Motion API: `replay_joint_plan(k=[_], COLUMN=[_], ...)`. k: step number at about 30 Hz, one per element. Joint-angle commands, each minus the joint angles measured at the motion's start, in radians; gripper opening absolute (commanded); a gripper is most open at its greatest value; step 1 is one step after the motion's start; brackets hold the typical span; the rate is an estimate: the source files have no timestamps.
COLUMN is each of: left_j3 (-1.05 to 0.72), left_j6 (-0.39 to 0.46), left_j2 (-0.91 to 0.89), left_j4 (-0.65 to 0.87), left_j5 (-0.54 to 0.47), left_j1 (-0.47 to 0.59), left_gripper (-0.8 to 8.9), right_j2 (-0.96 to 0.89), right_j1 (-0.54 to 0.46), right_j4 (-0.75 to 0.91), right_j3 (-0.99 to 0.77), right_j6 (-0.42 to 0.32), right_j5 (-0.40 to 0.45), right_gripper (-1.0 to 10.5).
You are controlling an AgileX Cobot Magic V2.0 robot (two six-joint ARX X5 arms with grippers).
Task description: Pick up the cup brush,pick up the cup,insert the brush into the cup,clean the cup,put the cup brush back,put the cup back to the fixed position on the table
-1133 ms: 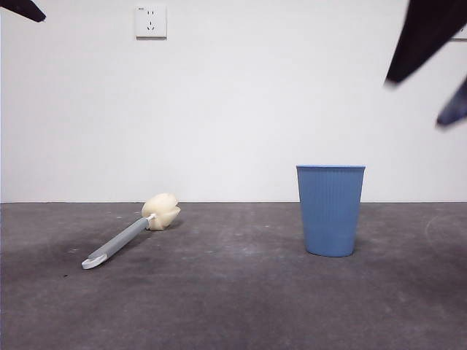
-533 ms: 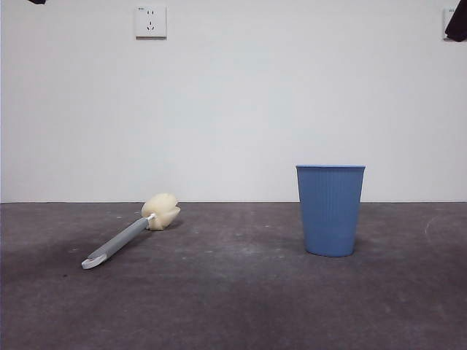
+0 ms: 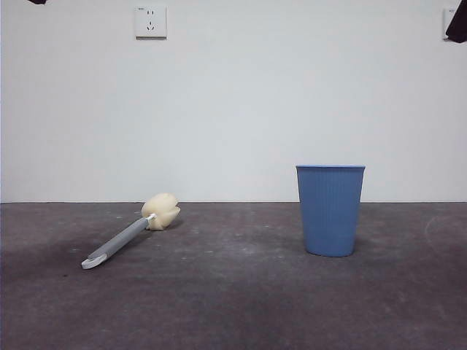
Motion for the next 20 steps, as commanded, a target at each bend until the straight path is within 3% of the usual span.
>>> replay_joint_plan(k=[1,5,8,14,20], left_j3=[-0.005,-0.008,-0.058,-0.309,-0.628], left_j6=[0.012,0.120,0.202,0.215,0.216], left_j2=[-0.024,-0.105,-0.194,-0.417,-0.621], left_j4=[0.005,0.123,0.383,0.854,1.008], left_j5=[-0.011,-0.109,-0.097,-0.081,-0.106], left_j1=[-0.003,0.024,0.087,0.240,0.357], left_gripper=[-0.04,-0.04,-0.04,-0.04,-0.04], right_j2=[-0.002,-0.001,-0.002,-0.001,-0.001], right_j1=[0.000,0.000,0.000,0.000,0.000], right_j4=[0.003,0.003,0.003,0.003,0.003], right_j3=[0.001,0.001,0.001,0.001,0.001], right_j6=[0.009,0.009,0.009,0.009,0.009], right_j5=[0.003,0.003,0.003,0.003,0.003], right_gripper=[0.0,0.0,0.0,0.0,0.0])
